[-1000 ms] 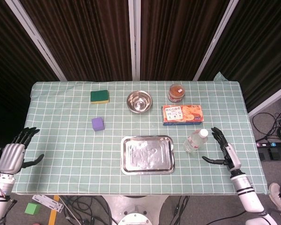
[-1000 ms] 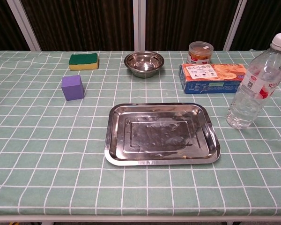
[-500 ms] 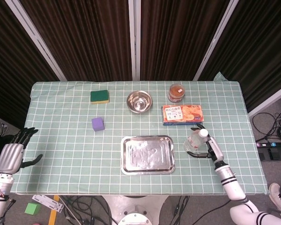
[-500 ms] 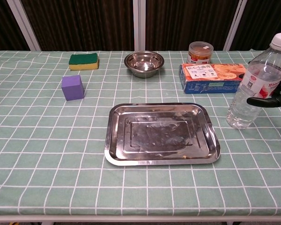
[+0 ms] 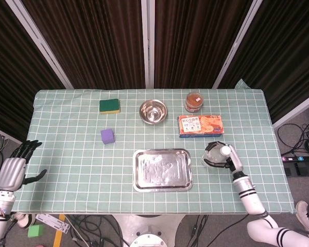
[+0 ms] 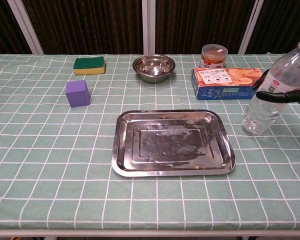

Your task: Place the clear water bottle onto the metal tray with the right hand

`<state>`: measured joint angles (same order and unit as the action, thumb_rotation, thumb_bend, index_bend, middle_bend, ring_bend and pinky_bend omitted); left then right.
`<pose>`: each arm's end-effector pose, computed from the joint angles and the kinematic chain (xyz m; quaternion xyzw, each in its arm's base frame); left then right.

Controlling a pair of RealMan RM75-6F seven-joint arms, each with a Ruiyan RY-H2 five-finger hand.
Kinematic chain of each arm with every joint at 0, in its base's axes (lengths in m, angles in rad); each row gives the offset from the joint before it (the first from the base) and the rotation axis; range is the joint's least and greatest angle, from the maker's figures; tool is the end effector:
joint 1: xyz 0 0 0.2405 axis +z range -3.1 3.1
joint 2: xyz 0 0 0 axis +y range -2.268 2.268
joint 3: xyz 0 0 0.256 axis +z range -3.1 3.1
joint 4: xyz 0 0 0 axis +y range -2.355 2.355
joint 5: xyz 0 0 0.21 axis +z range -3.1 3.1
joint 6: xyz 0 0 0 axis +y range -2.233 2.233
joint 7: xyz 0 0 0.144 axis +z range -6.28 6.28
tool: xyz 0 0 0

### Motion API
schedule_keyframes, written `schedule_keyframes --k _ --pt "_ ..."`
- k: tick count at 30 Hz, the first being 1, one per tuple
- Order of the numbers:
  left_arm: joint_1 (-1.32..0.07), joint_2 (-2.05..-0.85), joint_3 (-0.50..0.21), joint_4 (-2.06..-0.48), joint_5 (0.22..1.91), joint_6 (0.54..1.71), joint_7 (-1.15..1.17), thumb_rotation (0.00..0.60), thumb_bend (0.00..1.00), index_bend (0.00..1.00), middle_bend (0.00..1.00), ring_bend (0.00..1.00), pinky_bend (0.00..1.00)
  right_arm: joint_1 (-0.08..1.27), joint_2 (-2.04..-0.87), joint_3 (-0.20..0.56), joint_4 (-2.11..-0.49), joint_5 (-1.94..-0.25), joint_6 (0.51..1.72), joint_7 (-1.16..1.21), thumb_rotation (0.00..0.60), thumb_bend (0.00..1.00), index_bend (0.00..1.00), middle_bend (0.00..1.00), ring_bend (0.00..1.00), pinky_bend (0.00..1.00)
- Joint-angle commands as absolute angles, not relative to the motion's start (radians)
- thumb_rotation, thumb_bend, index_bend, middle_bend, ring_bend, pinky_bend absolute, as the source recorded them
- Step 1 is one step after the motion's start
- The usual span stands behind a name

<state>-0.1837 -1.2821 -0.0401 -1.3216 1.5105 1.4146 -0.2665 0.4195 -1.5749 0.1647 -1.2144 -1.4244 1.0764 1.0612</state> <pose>-0.3364 0.2159 0.1238 -0.5942 -0.4236 -0.4314 0.5304 -0.2701 -0.3016 0.0086 0.3653 -0.7021 0.5722 0.2148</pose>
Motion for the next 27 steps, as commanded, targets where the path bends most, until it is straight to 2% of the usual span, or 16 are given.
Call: schedule_keyframes --k 1,6,12,15,21,27 --pt "-0.183 -1.282 -0.04 -1.325 1.511 1.417 -0.264 0.557 0.26 0.18 0.21 0.11 0.19 0.42 -1.539 0.178 -1.279 -1.437 1.105 1.037 0.6 0.1 0.58 0.46 0.26 0.29" --pt "-0.183 -1.283 -0.04 -1.33 1.51 1.416 -0.261 0.557 0.26 0.18 0.21 0.11 0.19 0.436 -1.495 0.207 -1.413 -1.433 1.126 0.933 0.6 0.1 0.58 0.46 0.27 0.29" --pt "-0.184 -1.284 -0.035 -1.337 1.514 1.412 -0.252 0.555 0.26 0.18 0.21 0.11 0.19 0.525 -1.532 0.284 -1.521 -1.346 1.042 0.807 0.6 0.11 0.59 0.47 0.27 0.3" --pt "-0.184 -1.287 -0.029 -1.337 1.514 1.401 -0.249 0.557 0.26 0.19 0.21 0.11 0.19 0.524 -1.518 0.307 -1.561 -1.316 1.058 0.759 0.6 0.11 0.59 0.47 0.27 0.3" --pt "-0.189 -1.302 -0.033 -1.32 1.508 1.393 -0.263 0.555 0.26 0.19 0.21 0.11 0.19 0.427 -1.419 0.302 -1.548 -1.267 1.136 0.763 0.6 0.11 0.59 0.47 0.27 0.3" --pt "-0.192 -1.301 -0.03 -1.32 1.515 1.392 -0.258 0.556 0.26 0.19 0.21 0.11 0.19 0.453 -1.476 0.28 -1.53 -1.277 1.089 0.762 0.6 0.12 0.59 0.47 0.27 0.3"
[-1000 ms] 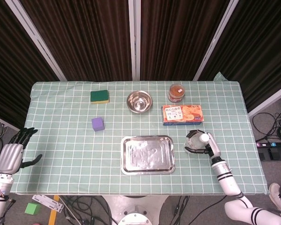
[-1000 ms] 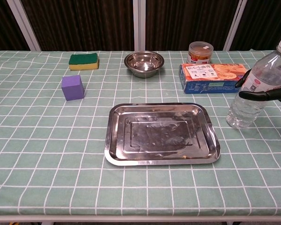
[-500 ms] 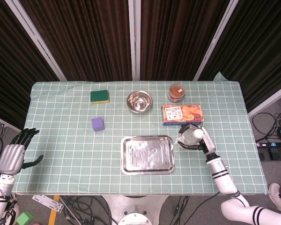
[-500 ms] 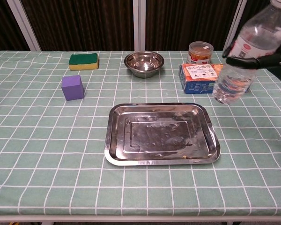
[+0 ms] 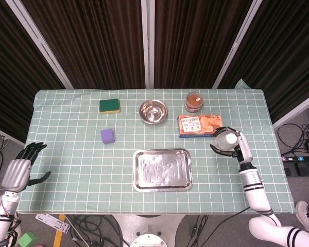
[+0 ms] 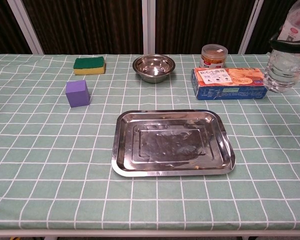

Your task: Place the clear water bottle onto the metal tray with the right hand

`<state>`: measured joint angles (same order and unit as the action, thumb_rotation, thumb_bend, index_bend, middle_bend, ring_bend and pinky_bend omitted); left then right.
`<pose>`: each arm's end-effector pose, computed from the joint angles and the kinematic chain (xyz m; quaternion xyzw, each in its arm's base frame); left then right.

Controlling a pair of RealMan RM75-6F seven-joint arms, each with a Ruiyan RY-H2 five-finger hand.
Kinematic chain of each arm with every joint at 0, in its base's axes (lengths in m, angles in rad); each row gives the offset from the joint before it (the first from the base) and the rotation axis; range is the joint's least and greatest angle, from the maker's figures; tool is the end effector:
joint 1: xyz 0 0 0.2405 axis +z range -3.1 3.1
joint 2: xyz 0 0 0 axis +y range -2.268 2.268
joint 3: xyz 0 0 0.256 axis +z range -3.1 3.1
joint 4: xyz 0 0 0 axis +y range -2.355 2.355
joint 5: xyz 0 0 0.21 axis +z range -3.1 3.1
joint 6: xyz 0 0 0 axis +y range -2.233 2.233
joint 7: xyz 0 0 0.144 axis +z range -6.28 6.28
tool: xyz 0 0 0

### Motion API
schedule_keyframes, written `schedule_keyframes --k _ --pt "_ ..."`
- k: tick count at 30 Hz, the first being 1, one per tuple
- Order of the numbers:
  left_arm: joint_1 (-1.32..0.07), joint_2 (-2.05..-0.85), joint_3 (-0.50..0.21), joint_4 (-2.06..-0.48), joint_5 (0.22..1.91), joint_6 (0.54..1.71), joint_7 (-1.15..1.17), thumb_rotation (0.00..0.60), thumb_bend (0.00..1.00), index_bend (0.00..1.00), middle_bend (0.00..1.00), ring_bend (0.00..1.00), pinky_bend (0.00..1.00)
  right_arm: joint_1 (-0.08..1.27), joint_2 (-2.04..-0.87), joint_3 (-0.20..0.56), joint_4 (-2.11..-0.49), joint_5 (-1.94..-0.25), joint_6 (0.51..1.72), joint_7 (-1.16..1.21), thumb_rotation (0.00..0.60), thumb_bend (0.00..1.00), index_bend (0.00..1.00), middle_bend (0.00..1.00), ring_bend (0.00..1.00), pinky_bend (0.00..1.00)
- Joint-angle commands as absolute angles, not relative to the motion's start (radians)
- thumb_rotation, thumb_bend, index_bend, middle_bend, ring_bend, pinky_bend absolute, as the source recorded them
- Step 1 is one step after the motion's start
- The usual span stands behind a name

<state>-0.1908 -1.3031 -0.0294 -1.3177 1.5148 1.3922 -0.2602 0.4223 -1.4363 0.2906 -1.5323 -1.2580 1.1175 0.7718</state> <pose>-0.3351 0.2155 0.1119 -0.6013 -0.4334 -0.4251 0.5195 -0.2241 -0.3153 0.0589 0.3515 -0.6619 0.6133 0.2495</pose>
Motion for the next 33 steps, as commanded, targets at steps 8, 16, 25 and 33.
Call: schedule_keyframes --k 8,16,25,33 --pt "-0.195 -1.3 -0.041 -1.327 1.506 1.394 -0.254 0.558 0.26 0.19 0.21 0.11 0.19 0.449 -1.47 0.303 -1.565 -1.302 1.147 0.725 0.6 0.13 0.59 0.47 0.27 0.31" --pt "-0.196 -1.304 -0.033 -1.327 1.515 1.394 -0.252 0.554 0.26 0.19 0.21 0.11 0.19 0.46 -1.418 0.317 -1.632 -1.344 1.138 0.761 0.6 0.14 0.59 0.47 0.28 0.32" --pt "-0.186 -1.292 -0.037 -1.333 1.503 1.402 -0.259 0.555 0.26 0.18 0.21 0.11 0.19 0.461 -1.465 0.273 -1.58 -1.324 1.123 0.753 0.6 0.14 0.59 0.47 0.29 0.33" --pt "-0.183 -1.289 -0.035 -1.336 1.507 1.407 -0.259 0.556 0.26 0.18 0.21 0.11 0.19 0.477 -1.524 0.254 -1.517 -1.352 1.096 0.796 0.6 0.15 0.59 0.47 0.29 0.33"
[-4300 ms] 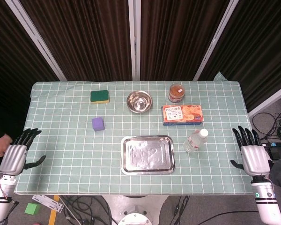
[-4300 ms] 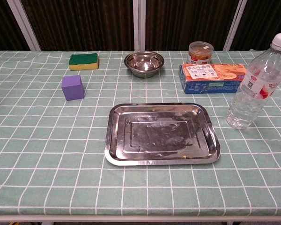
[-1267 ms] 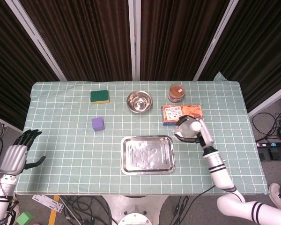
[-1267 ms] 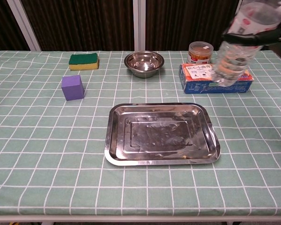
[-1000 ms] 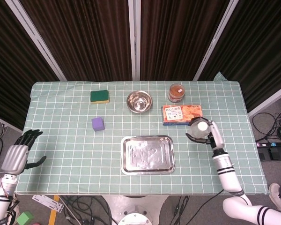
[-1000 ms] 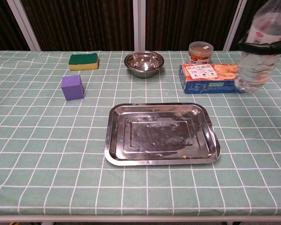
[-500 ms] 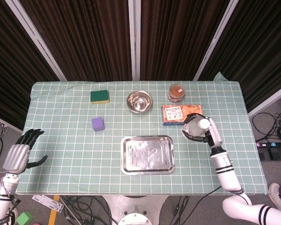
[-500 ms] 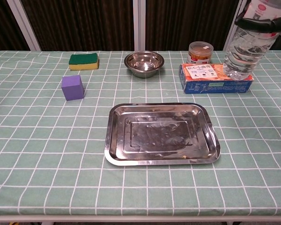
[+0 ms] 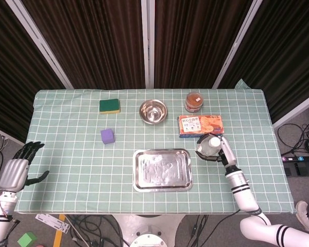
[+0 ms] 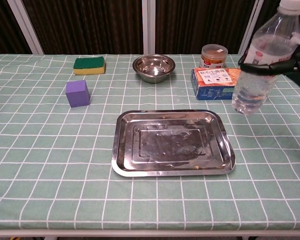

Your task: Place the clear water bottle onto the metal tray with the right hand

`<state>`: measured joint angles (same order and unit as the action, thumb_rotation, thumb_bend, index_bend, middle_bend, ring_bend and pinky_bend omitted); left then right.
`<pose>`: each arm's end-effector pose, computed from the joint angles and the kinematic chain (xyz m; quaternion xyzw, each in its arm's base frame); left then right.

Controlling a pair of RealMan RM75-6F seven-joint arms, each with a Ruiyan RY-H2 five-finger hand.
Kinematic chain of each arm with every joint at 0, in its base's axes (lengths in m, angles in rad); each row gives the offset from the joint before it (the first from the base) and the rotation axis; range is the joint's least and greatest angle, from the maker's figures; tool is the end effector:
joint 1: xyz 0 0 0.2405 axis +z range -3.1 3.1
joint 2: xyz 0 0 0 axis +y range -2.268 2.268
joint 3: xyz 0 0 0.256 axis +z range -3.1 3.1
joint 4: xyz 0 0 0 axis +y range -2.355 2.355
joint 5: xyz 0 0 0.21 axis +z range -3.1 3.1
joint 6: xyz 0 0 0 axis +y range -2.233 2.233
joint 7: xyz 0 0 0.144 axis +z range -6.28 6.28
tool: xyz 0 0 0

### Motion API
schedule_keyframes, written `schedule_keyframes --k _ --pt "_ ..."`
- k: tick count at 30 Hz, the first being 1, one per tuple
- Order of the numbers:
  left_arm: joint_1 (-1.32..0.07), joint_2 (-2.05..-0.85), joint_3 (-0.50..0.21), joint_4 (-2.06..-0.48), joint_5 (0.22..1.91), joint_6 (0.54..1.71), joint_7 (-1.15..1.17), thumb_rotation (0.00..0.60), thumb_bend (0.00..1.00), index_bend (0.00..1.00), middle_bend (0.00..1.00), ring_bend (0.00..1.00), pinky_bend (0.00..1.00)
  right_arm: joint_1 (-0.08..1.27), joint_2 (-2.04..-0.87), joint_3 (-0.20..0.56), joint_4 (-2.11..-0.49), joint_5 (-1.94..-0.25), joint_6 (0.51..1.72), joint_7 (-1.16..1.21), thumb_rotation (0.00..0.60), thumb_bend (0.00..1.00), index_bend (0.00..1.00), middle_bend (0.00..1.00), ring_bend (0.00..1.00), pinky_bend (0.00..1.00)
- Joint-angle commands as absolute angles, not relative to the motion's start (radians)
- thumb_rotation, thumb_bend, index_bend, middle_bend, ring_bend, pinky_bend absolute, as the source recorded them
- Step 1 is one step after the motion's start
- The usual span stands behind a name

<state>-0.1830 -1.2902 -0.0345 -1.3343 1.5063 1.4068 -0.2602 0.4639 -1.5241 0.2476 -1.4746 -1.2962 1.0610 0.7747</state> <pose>-0.3347 0.2139 0.1178 -0.5931 -0.4326 -0.4301 0.5255 -0.2103 -0.3119 0.0179 0.3840 -0.6836 0.5822 0.2152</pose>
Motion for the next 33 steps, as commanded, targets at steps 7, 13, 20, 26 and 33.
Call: schedule_keyframes --k 7,13,20,26,33 --pt "-0.191 -1.289 -0.043 -1.344 1.505 1.404 -0.254 0.552 0.26 0.19 0.21 0.11 0.19 0.492 -1.418 0.346 -1.741 -1.46 1.226 0.746 0.6 0.15 0.59 0.47 0.29 0.33" --pt "-0.192 -1.295 -0.04 -1.335 1.506 1.399 -0.26 0.556 0.26 0.19 0.21 0.11 0.19 0.47 -1.467 0.261 -1.585 -1.302 1.108 0.761 0.6 0.15 0.59 0.47 0.29 0.33" --pt "-0.183 -1.284 -0.04 -1.333 1.5 1.406 -0.264 0.556 0.26 0.19 0.21 0.11 0.19 0.492 -1.541 0.245 -1.481 -1.305 1.052 0.8 0.6 0.15 0.59 0.47 0.29 0.33" --pt "-0.184 -1.279 -0.044 -1.339 1.498 1.409 -0.262 0.554 0.26 0.19 0.21 0.11 0.19 0.541 -1.558 0.288 -1.558 -1.357 1.073 0.768 0.6 0.15 0.59 0.47 0.29 0.33" --pt "-0.182 -1.28 -0.043 -1.337 1.496 1.406 -0.261 0.554 0.26 0.19 0.21 0.11 0.19 0.576 -1.629 0.263 -1.541 -1.32 1.013 0.734 0.6 0.15 0.59 0.47 0.29 0.33"
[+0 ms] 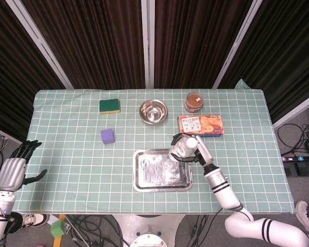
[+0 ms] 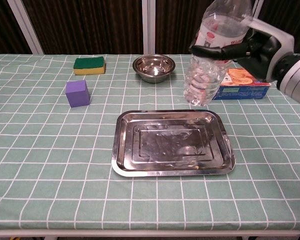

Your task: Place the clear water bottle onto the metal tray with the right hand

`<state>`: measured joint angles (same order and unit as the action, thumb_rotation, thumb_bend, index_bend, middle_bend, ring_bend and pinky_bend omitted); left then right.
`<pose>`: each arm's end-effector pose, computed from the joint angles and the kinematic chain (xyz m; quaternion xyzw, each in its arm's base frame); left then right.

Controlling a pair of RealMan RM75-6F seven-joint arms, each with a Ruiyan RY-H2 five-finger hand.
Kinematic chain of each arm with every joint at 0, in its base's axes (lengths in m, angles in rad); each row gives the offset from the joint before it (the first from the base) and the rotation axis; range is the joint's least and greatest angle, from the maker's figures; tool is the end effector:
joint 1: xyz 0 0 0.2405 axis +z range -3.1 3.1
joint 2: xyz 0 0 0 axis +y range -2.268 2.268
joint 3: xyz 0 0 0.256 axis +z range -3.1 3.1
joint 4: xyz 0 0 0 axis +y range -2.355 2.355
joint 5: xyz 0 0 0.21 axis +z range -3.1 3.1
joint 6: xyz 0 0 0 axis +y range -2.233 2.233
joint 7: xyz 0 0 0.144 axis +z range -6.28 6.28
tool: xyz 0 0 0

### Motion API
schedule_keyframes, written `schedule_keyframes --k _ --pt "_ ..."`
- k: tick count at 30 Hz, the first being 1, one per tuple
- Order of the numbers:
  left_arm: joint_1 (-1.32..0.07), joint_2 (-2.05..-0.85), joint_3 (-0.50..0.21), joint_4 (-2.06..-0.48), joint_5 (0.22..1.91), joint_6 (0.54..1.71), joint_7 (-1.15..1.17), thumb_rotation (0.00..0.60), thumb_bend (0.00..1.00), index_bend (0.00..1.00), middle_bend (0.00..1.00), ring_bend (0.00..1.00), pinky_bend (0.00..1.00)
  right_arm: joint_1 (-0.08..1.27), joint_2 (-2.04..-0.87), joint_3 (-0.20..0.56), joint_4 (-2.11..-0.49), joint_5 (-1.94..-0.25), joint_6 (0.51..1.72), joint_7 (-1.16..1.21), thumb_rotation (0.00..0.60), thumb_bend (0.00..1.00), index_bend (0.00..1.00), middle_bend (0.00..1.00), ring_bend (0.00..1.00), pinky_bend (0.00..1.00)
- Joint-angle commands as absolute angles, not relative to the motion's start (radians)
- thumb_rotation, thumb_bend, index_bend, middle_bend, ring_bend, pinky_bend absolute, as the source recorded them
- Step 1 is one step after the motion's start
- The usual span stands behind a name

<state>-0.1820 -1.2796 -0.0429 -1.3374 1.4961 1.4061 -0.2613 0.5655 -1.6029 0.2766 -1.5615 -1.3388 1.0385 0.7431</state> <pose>-0.3361 0.2156 0.1231 -0.5886 -0.4310 -0.4299 0.5319 -0.1322 -0.3130 -0.0077 0.4161 -0.6773 0.5960 0.1136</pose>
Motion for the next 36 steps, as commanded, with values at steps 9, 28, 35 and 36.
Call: schedule_keyframes --k 9,28,35,36 --pt "-0.177 -1.282 -0.043 -1.324 1.491 1.407 -0.271 0.559 0.26 0.19 0.21 0.11 0.19 0.601 -1.717 0.229 -1.428 -1.29 0.934 0.745 0.6 0.15 0.59 0.47 0.29 0.33" --pt "-0.177 -1.29 -0.044 -1.314 1.499 1.411 -0.284 0.555 0.26 0.19 0.21 0.11 0.19 0.647 -1.605 0.162 -1.428 -1.394 0.804 0.81 0.6 0.0 0.0 0.07 0.0 0.0" --pt "-0.181 -1.288 -0.046 -1.326 1.503 1.412 -0.274 0.555 0.26 0.19 0.21 0.11 0.19 0.634 -1.377 0.144 -1.57 -1.406 0.788 0.731 0.6 0.0 0.0 0.0 0.0 0.0" --pt "-0.182 -1.288 -0.047 -1.328 1.503 1.412 -0.272 0.556 0.26 0.19 0.21 0.11 0.19 0.629 -1.33 0.14 -1.598 -1.401 0.79 0.693 0.6 0.0 0.0 0.0 0.0 0.0"
